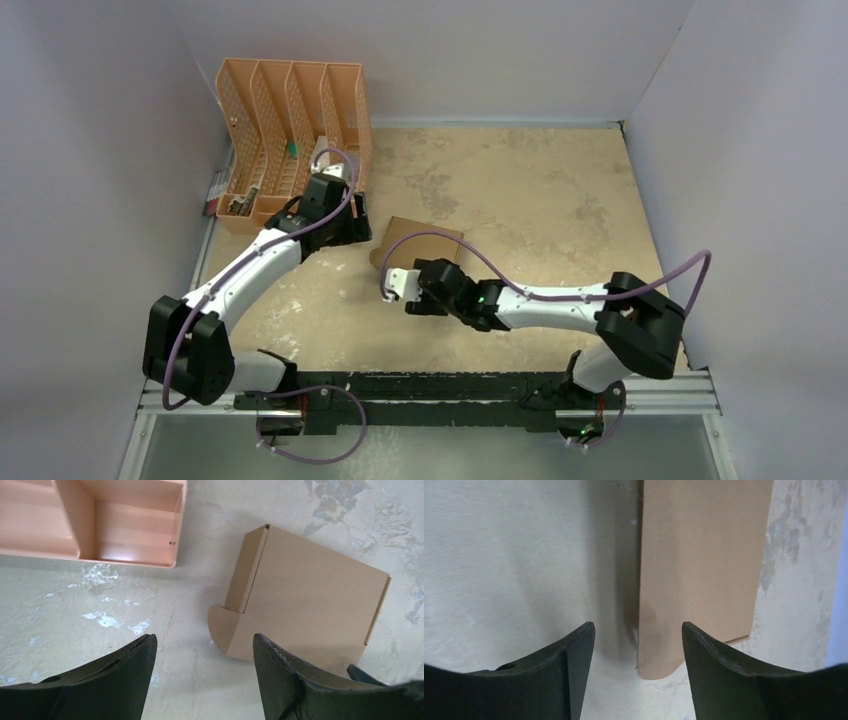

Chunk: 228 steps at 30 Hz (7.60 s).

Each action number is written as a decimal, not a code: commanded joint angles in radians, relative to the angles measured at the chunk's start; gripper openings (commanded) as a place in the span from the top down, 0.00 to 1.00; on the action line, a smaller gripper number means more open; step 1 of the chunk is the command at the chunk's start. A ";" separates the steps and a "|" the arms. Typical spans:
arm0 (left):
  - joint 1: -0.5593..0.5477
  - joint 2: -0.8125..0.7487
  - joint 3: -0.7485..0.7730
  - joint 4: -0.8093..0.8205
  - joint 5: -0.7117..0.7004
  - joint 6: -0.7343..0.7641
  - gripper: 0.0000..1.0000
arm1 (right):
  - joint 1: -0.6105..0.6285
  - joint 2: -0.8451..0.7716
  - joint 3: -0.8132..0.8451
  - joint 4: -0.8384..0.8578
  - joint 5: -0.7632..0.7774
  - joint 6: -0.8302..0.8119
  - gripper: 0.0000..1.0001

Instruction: Fold the paper box

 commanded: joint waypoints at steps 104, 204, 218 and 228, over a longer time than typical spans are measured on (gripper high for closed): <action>0.048 0.208 0.355 -0.243 0.317 0.480 0.63 | -0.280 0.058 0.494 -0.621 -0.093 0.643 1.00; -0.193 -0.263 -0.344 0.223 -0.150 -0.170 1.00 | -0.224 -0.161 0.219 -0.288 0.097 1.152 0.52; -0.193 -0.248 -0.340 0.268 -0.094 -0.092 0.99 | -0.434 -0.154 0.207 -0.186 -0.110 1.348 0.36; -0.193 -0.245 -0.354 0.323 -0.082 -0.044 0.94 | -0.466 -0.056 0.091 -0.064 -0.214 1.405 0.46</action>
